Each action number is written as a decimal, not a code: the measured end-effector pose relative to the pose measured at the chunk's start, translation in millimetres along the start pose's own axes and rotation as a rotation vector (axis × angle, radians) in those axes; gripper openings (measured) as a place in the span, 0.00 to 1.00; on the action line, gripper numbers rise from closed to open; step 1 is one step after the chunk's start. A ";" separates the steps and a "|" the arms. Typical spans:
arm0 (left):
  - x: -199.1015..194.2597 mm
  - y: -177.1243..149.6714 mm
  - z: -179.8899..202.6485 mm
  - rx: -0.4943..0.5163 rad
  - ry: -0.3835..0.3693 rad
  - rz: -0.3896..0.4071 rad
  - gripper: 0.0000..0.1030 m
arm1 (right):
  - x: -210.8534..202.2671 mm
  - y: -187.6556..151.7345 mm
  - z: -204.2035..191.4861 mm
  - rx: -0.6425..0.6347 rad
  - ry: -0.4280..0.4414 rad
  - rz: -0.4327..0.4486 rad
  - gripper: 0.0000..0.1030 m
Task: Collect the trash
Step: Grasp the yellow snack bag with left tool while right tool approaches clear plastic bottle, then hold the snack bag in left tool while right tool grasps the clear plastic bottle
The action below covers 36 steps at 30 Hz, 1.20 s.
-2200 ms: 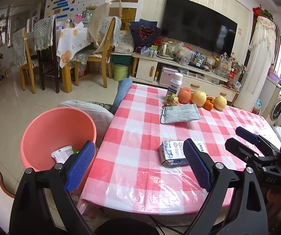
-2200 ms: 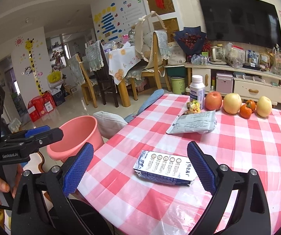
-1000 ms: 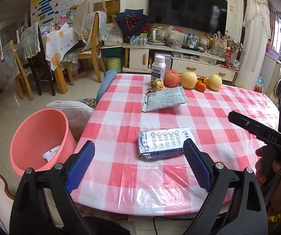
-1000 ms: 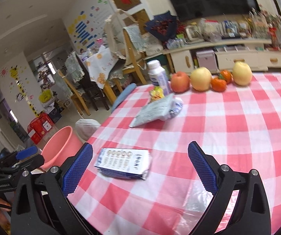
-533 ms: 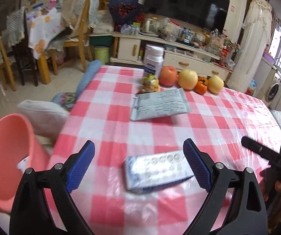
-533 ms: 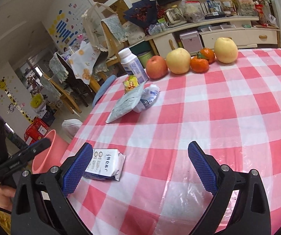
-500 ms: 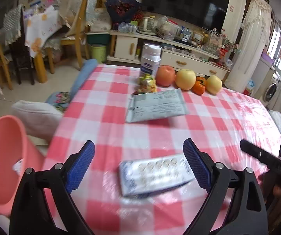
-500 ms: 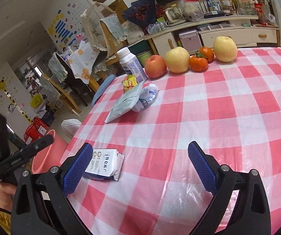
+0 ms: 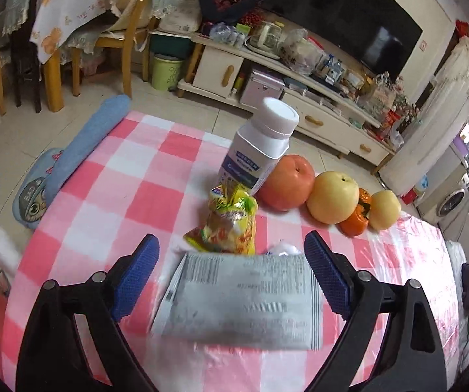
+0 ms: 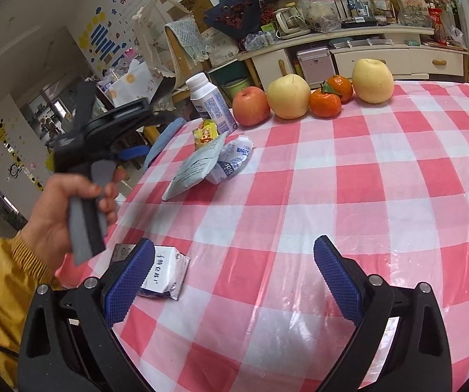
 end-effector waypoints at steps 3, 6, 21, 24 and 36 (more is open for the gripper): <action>28.1 5.7 11.3 0.049 0.008 -0.045 0.84 | 2.8 0.7 8.2 0.022 0.003 -0.014 0.94; 53.7 8.8 20.0 0.095 0.031 -0.088 0.71 | 4.5 1.8 14.1 0.042 0.014 -0.020 0.94; 69.3 -22.7 39.5 0.243 0.030 -0.202 0.37 | -1.1 4.6 19.5 0.054 0.011 -0.005 0.94; 57.7 -46.0 62.3 0.294 -0.036 -0.244 0.37 | -4.3 6.9 22.6 0.052 -0.002 0.008 0.94; 11.9 -90.2 84.2 0.282 -0.162 -0.220 0.33 | 9.8 5.9 43.1 0.089 -0.023 -0.067 0.94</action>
Point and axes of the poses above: each gripper's, at about its wrist camera, not at the fingertips, and x roughly the way its jaws point, z to its right, y to its top, the point moved 2 cm from there along x, roughly the way its jaws point, and after that the axes turned 2 degrees about -y, right-handed, at the moved point
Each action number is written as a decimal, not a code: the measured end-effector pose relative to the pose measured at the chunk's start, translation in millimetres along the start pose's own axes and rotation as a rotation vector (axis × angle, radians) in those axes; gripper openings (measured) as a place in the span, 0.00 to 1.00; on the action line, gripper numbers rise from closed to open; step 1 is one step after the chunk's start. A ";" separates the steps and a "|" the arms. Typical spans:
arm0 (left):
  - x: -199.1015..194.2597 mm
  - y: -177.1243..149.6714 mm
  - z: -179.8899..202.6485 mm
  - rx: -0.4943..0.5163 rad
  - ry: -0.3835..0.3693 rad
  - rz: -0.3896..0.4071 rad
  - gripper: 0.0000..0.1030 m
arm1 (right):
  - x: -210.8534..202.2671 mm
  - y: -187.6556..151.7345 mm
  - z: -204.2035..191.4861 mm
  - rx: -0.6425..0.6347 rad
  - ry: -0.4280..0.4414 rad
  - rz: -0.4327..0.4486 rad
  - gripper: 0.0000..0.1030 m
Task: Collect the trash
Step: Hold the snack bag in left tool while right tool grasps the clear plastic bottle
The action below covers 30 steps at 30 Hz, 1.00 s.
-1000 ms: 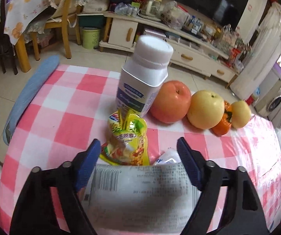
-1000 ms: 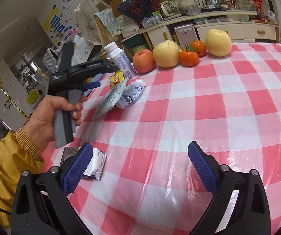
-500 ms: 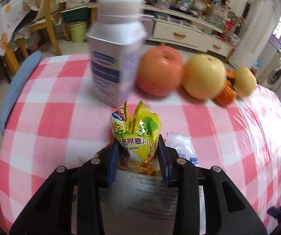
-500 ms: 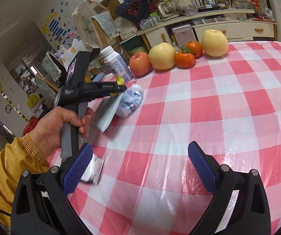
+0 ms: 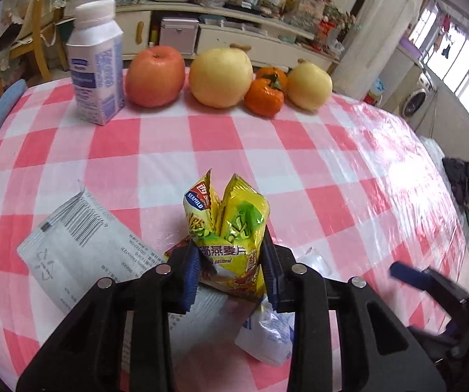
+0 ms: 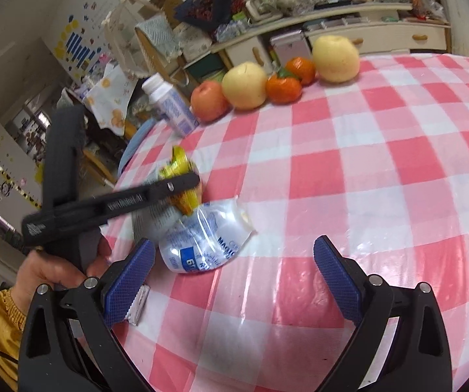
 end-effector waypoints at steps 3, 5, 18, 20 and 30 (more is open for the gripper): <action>-22.0 0.5 -5.9 -0.029 0.001 0.061 0.33 | 12.6 -3.2 -13.9 -0.068 0.002 -0.039 0.94; -39.7 -0.9 -7.8 -0.034 0.002 0.103 0.33 | 21.2 -4.9 -23.0 -0.113 0.010 -0.062 0.94; -132.6 -34.9 -48.8 -0.094 0.027 0.284 0.33 | 63.1 -11.2 -42.4 -0.190 -0.031 -0.094 0.95; -142.4 -42.5 -58.1 -0.093 0.051 0.303 0.33 | 66.6 -14.2 -49.9 -0.237 -0.060 -0.087 0.95; -158.7 -65.0 -99.6 -0.178 0.012 0.366 0.33 | 82.5 -24.5 -75.4 -0.409 -0.163 -0.090 0.95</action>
Point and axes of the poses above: each gripper's, at about its wrist camera, not at the fingertips, and x roughly the way its jaws point, z to its right, y to its top, the point moved 2 cm from there along x, roughly the way its jaws point, and after that the axes turned 2 degrees about -y, right-handed, at the moved point
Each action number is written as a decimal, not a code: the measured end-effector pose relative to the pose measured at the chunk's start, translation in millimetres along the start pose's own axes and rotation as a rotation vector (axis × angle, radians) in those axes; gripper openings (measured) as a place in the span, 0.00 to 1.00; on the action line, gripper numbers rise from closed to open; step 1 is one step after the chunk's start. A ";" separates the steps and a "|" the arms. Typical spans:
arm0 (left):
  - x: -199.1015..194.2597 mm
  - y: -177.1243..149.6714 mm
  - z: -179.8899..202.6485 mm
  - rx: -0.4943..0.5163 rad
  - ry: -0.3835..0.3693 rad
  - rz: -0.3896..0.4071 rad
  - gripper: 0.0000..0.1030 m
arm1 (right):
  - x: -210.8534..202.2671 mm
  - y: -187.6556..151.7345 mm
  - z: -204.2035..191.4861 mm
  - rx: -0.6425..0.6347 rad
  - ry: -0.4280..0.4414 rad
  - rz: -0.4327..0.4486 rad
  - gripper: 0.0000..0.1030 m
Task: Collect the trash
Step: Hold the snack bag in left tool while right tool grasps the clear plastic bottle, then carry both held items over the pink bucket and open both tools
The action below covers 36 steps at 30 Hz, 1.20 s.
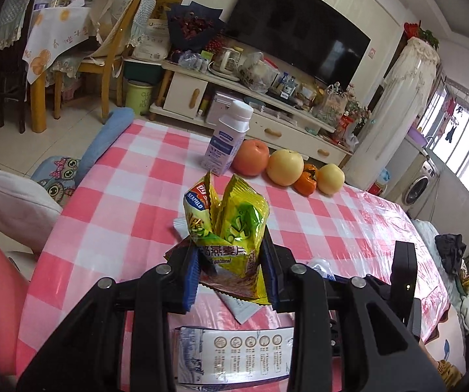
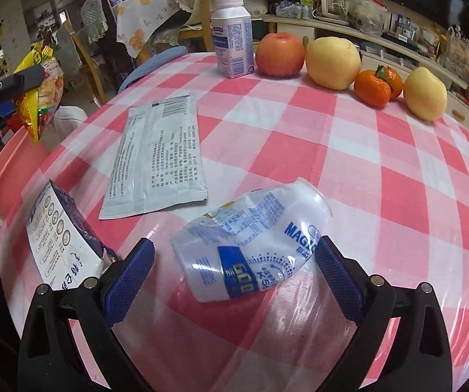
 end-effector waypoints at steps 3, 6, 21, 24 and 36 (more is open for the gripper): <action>1.3 -2.2 -7.5 -0.029 -0.020 -0.002 0.33 | 1.2 2.2 9.4 0.045 -0.001 0.003 0.94; 0.8 -4.3 -12.7 -0.028 -0.011 -0.001 0.33 | -0.8 3.0 17.0 0.075 -0.003 0.014 0.89; -10.7 -6.6 -38.6 -0.062 0.045 -0.006 0.34 | -9.0 2.9 22.3 0.139 -0.055 0.045 0.81; -12.2 -6.8 -39.3 -0.055 0.054 -0.005 0.34 | -7.6 9.1 28.8 0.191 -0.060 0.037 0.81; -18.7 -7.9 -42.4 -0.040 0.083 0.000 0.34 | 6.8 18.0 31.4 0.146 -0.228 -0.007 0.62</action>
Point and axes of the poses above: each gripper's, at about its wrist camera, not at the fingertips, and x roughly the way its jaws point, z to its right, y to its top, the point moved 2 cm from there along x, roughly the way its jaws point, and after that the axes turned 2 degrees about -y, right-handed, at the moved point
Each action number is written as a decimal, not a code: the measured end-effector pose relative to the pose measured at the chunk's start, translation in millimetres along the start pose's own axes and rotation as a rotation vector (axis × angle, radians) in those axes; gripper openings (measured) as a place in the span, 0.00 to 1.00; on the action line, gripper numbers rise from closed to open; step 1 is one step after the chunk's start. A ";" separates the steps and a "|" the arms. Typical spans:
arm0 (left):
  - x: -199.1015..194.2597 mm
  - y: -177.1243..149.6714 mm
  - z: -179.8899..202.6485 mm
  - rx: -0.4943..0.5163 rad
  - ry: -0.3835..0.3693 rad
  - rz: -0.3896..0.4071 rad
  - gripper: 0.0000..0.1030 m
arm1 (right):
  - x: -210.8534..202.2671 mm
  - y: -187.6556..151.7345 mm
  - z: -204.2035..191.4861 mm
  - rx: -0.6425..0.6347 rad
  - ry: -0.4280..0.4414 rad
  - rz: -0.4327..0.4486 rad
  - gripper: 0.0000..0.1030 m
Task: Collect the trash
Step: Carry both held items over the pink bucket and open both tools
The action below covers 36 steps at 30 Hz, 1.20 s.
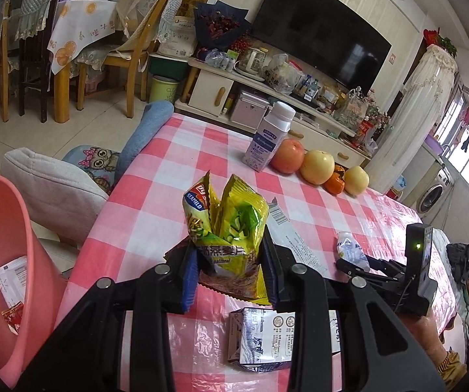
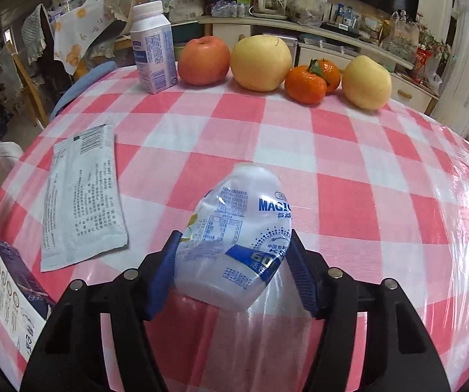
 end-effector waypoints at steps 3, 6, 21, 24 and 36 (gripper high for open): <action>-2.8 0.5 -1.7 -0.007 -0.005 0.004 0.34 | -5.2 -4.7 2.5 0.002 -0.018 0.019 0.61; -8.1 1.6 -1.6 -0.008 -0.010 0.013 0.34 | -17.5 -3.7 3.7 0.013 -0.026 0.058 0.61; -60.3 20.9 -29.1 -0.053 0.040 0.113 0.34 | -133.3 44.4 -124.4 -0.175 0.241 0.294 0.61; -80.2 26.1 -56.8 -0.112 0.089 0.148 0.34 | -147.3 48.4 -180.1 -0.268 0.328 0.301 0.61; -132.8 19.5 -176.3 -0.358 0.364 0.173 0.38 | -144.4 38.4 -359.8 -0.572 0.542 0.263 0.61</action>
Point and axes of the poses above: each gripper's, at about its wrist camera, not at the fingertips, and x roughly the way its jaws point, z to its right, y to its top, the point moved 2 cm from there along x, roughly the way its jaws point, and after that the axes turned 2 degrees about -y, right-handed, at the moved point
